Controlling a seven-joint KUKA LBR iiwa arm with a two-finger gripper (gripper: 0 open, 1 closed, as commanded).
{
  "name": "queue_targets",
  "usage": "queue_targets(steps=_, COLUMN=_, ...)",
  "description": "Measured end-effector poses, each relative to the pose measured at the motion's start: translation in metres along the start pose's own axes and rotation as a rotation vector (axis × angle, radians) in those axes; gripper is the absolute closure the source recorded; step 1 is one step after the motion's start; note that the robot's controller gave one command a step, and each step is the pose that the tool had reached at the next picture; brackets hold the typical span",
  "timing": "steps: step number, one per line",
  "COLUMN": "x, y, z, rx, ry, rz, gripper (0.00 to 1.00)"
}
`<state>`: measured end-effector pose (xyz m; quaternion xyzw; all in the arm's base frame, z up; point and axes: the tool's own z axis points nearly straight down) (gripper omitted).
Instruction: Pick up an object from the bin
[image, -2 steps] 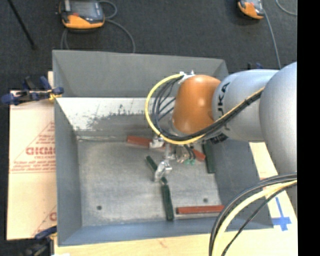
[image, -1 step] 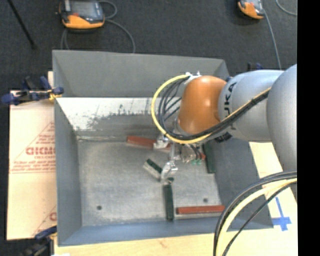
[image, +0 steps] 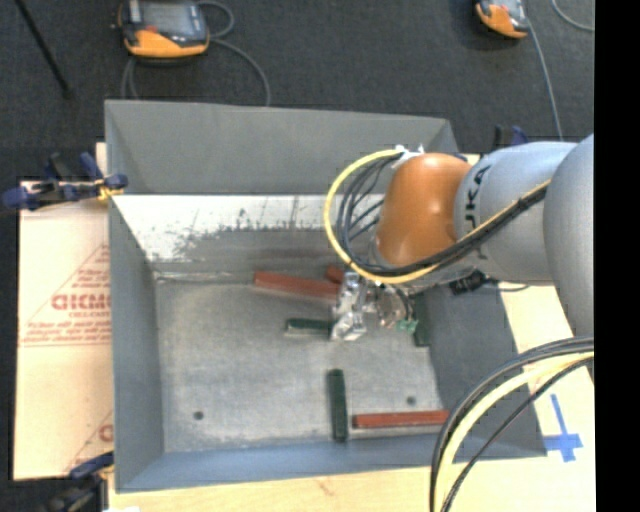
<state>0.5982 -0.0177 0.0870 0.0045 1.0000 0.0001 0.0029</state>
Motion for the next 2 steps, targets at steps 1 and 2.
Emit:
queue_targets(steps=1, x=0.0, y=0.0, z=0.0, rx=0.0, ry=0.0, rz=0.001, gripper=1.0)
queue_targets(steps=2, x=0.018, y=-0.022, z=-0.154, rx=0.001, ry=-0.001, rz=0.01, gripper=1.0)
